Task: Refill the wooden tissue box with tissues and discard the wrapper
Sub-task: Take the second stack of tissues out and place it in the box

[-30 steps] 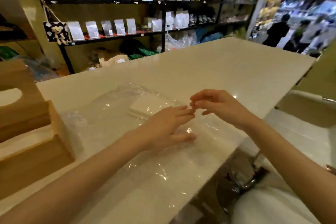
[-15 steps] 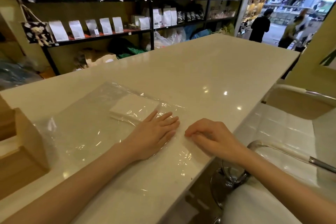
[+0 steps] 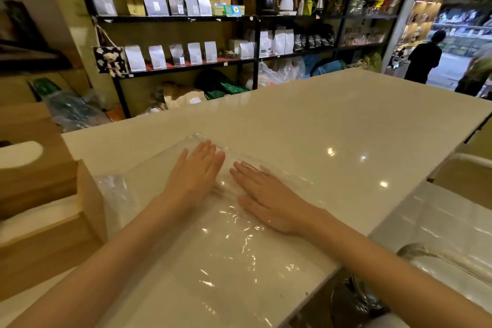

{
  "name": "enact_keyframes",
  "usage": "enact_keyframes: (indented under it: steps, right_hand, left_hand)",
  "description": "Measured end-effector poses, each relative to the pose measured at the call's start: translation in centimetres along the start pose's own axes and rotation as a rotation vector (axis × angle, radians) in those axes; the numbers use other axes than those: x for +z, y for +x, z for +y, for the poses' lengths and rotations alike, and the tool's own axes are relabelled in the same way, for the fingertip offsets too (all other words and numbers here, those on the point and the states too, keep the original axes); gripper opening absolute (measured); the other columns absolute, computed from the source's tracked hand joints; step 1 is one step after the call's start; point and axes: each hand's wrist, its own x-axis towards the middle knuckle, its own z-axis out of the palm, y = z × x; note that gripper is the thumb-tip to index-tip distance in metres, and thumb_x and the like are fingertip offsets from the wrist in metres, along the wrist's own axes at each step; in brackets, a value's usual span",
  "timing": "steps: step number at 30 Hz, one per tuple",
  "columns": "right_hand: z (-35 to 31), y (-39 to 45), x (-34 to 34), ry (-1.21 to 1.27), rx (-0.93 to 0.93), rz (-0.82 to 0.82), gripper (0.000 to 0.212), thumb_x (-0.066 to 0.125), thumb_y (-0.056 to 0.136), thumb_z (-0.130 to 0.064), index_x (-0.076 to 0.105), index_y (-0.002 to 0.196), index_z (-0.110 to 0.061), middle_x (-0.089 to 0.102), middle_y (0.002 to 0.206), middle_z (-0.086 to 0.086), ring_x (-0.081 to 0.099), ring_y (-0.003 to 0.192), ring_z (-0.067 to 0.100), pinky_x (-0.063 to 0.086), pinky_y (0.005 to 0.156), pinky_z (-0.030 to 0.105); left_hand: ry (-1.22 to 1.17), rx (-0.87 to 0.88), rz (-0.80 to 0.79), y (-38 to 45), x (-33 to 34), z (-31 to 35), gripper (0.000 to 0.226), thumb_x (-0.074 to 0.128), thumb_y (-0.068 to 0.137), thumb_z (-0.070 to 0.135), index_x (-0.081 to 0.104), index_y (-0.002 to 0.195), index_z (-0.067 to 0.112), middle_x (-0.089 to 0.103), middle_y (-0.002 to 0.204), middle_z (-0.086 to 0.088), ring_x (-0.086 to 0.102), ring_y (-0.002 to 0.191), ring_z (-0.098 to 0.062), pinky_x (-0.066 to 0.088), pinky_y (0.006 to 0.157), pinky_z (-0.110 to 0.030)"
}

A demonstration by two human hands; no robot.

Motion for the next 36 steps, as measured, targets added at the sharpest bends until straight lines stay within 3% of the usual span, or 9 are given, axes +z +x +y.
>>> enact_keyframes:
  steps: [4, 8, 11, 14, 19, 26, 28, 31, 36]
  right_hand:
    - [-0.3, 0.9, 0.4, -0.034, -0.01, -0.062, 0.057, 0.02, 0.097, -0.042, 0.009, 0.147, -0.018, 0.006, 0.158, 0.0, -0.002, 0.144, 0.008, -0.006, 0.119, 0.039]
    - [-0.8, 0.6, 0.0, -0.054, 0.004, -0.057, 0.053, 0.016, 0.098, -0.036, 0.015, 0.146, -0.014, 0.016, 0.157, 0.003, 0.005, 0.145, 0.013, -0.007, 0.118, 0.041]
    - [-0.7, 0.1, 0.1, -0.036, 0.003, -0.019, 0.067, -0.001, 0.09, -0.048, 0.017, 0.146, -0.015, 0.018, 0.157, 0.003, 0.009, 0.145, 0.014, -0.005, 0.118, 0.043]
    - [-0.2, -1.0, 0.4, -0.086, 0.015, -0.005, 0.059, 0.008, 0.094, -0.042, 0.019, 0.146, -0.016, 0.017, 0.157, 0.003, 0.011, 0.145, 0.016, -0.006, 0.116, 0.04]
    - [-0.5, -5.5, -0.3, -0.058, 0.053, -0.044, 0.074, 0.002, 0.082, -0.06, 0.009, 0.147, -0.025, 0.008, 0.158, -0.005, 0.0, 0.144, 0.005, -0.017, 0.113, 0.035]
    - [-1.1, -13.3, -1.1, -0.004, 0.035, -0.023, 0.083, 0.041, 0.075, -0.071, 0.011, 0.144, -0.035, 0.007, 0.154, -0.018, -0.003, 0.14, -0.009, -0.022, 0.114, 0.037]
    - [-1.1, -14.8, -1.0, -0.033, 0.023, 0.031, 0.082, 0.048, 0.075, -0.067, 0.015, 0.143, -0.035, 0.016, 0.151, -0.019, 0.002, 0.139, -0.011, -0.019, 0.115, 0.039]
    - [-0.8, -16.2, -0.3, -0.128, -0.007, 0.17, 0.06, 0.056, 0.083, -0.039, 0.031, 0.137, -0.032, 0.044, 0.142, -0.013, 0.024, 0.134, -0.007, 0.002, 0.116, 0.052]
    - [-2.1, -17.1, -2.2, 0.042, 0.043, 0.264, 0.04, 0.053, 0.087, -0.027, 0.048, 0.124, -0.038, 0.061, 0.123, -0.017, 0.046, 0.12, -0.011, 0.015, 0.117, 0.032]
  left_hand:
    - [-0.121, 0.017, -0.073, 0.7, 1.3, -3.5, 0.047, 0.018, 0.099, 0.014, 0.007, 0.144, 0.014, 0.005, 0.157, -0.005, 0.006, 0.144, -0.016, -0.002, 0.115, -0.03]
    - [-0.209, 0.009, -0.102, 1.3, 1.8, -4.0, 0.046, 0.007, 0.099, 0.018, 0.013, 0.144, 0.019, 0.011, 0.155, 0.002, 0.01, 0.143, -0.012, -0.002, 0.115, -0.029]
    - [-0.035, 0.04, -0.115, 1.5, 2.1, -4.3, 0.048, 0.012, 0.098, 0.013, 0.007, 0.145, 0.02, 0.009, 0.157, -0.001, 0.008, 0.144, -0.014, 0.001, 0.116, -0.034]
    - [0.118, 0.054, -0.097, 1.2, 2.0, -3.8, 0.054, 0.017, 0.095, 0.011, 0.0, 0.146, 0.021, 0.005, 0.157, -0.005, 0.006, 0.145, -0.019, 0.008, 0.116, -0.042]
    - [0.252, 0.07, -0.136, 1.0, 2.2, -3.3, 0.051, 0.012, 0.097, 0.033, -0.002, 0.145, 0.026, 0.002, 0.158, -0.006, 0.002, 0.145, -0.021, 0.009, 0.115, -0.046]
    - [0.201, 0.06, -0.158, 1.3, 2.4, -3.6, 0.065, 0.008, 0.087, 0.059, 0.003, 0.145, 0.029, 0.002, 0.158, -0.005, 0.001, 0.145, -0.019, 0.006, 0.116, -0.047]
    - [0.17, 0.052, -0.145, 1.3, 2.5, -3.5, 0.068, 0.011, 0.087, 0.062, 0.003, 0.145, 0.028, 0.002, 0.158, -0.005, 0.002, 0.145, -0.019, 0.004, 0.116, -0.047]
    - [0.175, 0.067, -0.155, 1.2, 2.4, -3.6, 0.082, 0.004, 0.075, 0.072, 0.003, 0.145, 0.029, 0.002, 0.158, -0.005, 0.002, 0.145, -0.02, 0.004, 0.115, -0.048]
    - [0.168, 0.09, -0.14, 1.0, 2.5, -3.4, 0.095, -0.004, 0.06, 0.074, 0.005, 0.145, 0.031, 0.002, 0.158, -0.004, 0.002, 0.145, -0.018, 0.001, 0.115, -0.05]
